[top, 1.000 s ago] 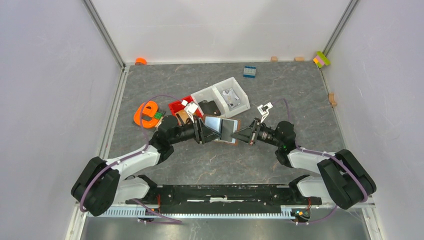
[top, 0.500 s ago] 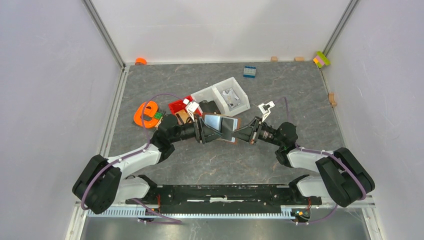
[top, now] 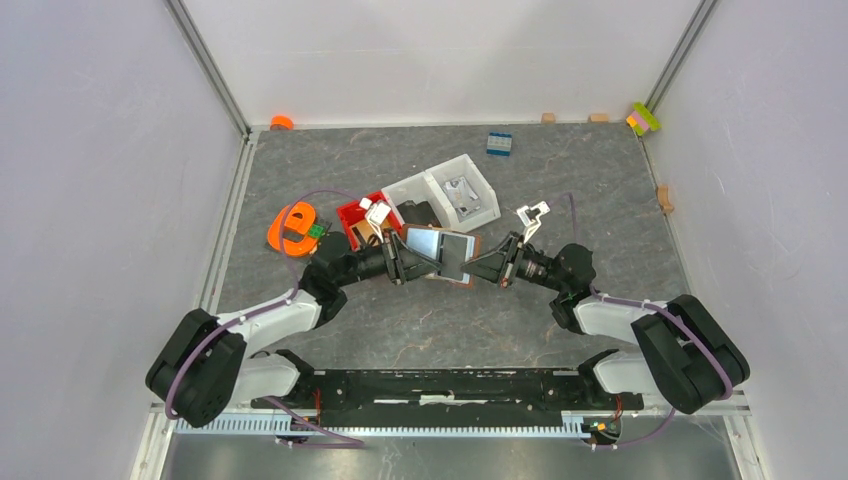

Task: Take the credit cards out of the card holder
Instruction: Remove the credit card from the card holder.

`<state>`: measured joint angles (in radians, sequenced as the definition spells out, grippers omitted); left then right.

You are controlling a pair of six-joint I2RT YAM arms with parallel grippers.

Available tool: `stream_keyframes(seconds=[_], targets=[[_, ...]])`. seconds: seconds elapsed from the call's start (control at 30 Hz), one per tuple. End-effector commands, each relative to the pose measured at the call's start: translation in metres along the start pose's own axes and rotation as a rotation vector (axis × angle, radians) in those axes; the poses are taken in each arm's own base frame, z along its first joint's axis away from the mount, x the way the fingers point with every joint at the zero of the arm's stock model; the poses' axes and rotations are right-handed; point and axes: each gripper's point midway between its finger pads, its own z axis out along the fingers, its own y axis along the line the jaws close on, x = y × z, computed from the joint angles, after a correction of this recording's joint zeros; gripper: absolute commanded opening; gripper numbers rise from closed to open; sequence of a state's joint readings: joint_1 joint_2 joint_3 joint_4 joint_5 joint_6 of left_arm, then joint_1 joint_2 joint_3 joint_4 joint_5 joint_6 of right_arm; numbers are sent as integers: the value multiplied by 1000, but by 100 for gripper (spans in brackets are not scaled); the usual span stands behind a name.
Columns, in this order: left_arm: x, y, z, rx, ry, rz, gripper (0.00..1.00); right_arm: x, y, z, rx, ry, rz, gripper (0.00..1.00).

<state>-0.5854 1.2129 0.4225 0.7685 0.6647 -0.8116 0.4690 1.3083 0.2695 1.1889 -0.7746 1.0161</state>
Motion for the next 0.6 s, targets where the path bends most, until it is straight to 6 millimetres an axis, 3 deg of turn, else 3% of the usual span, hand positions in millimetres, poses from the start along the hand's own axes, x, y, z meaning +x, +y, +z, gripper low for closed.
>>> stream_keyframes(seconds=[0.0, 0.17, 0.33, 0.43, 0.57], targets=[[-17, -52, -2, 207, -50, 75, 32, 3, -2, 8, 3, 39, -24, 0], [-19, -60, -7, 234, -74, 97, 26, 5, -11, 8, 40, 52, -19, 0], [-18, -62, -7, 253, -66, 95, 11, 5, -11, 8, 39, 56, -22, 0], [-16, -60, -5, 256, -51, 80, 12, 5, -8, 9, 28, 59, -27, 0], [-14, -60, -3, 271, -34, 67, 22, 4, -2, 9, 1, 59, -38, 0]])
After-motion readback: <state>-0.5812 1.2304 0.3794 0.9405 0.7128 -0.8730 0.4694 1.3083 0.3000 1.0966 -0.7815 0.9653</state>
